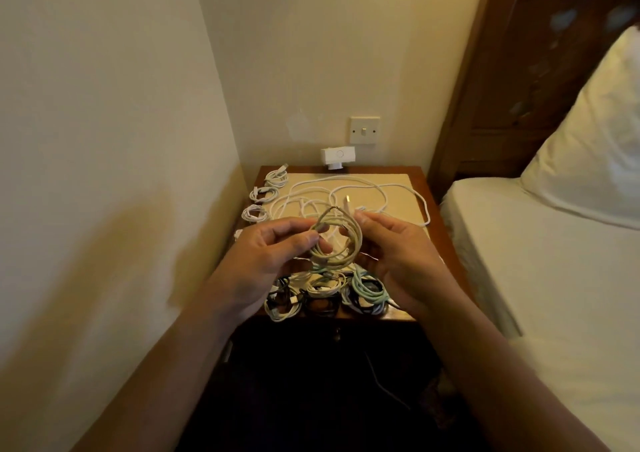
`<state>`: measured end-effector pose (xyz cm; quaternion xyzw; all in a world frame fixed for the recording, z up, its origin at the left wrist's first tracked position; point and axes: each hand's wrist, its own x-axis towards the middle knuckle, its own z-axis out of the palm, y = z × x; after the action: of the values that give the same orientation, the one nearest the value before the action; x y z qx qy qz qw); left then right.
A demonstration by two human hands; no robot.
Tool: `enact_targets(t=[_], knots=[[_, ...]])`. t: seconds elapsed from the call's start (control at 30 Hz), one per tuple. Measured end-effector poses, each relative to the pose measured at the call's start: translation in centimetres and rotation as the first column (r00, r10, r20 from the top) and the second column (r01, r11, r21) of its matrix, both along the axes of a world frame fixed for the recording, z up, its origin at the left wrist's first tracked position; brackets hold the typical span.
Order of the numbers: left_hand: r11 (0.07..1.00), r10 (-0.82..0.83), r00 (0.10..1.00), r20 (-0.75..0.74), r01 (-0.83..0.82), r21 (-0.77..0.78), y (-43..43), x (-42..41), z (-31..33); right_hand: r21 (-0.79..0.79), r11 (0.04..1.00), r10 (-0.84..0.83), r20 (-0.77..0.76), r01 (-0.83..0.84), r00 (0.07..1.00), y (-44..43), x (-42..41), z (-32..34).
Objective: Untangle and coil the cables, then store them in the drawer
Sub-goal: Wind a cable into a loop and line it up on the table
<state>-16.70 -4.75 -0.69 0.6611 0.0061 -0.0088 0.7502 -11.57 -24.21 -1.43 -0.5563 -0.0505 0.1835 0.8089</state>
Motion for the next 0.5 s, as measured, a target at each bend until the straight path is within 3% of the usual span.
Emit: enact_targets(t=[0.17,0.3,0.37,0.43,0.5], knots=[[0.995,0.078,0.995,-0.068,-0.074,0.064,-0.8,-1.3,-1.1,0.021,0.993,-0.118,0.025,0.117,0.993,-0.7,-0.5,-0.1],[0.972,0.146,0.987,-0.06,-0.132,0.197,-1.5,-1.6,-0.7,-0.097,0.99,-0.071,0.25,0.098,0.966,-0.7,-1.4,0.3],[0.946,0.172,0.985,-0.027,-0.157,0.283,-1.3,-1.5,-0.3,-0.231,0.966,0.006,0.468,0.116,0.884,-0.8,-1.9,0.5],[0.896,0.17,0.986,0.003,-0.155,0.417,-0.8,-1.3,0.0,-0.475,0.854,0.187,0.662,0.213,0.726,-1.2,-1.9,0.5],[0.874,0.163,0.987,-0.012,-0.138,0.467,-0.4,-1.4,0.2,-0.639,0.715,0.366,0.688,0.284,0.627,-1.5,-1.8,0.7]])
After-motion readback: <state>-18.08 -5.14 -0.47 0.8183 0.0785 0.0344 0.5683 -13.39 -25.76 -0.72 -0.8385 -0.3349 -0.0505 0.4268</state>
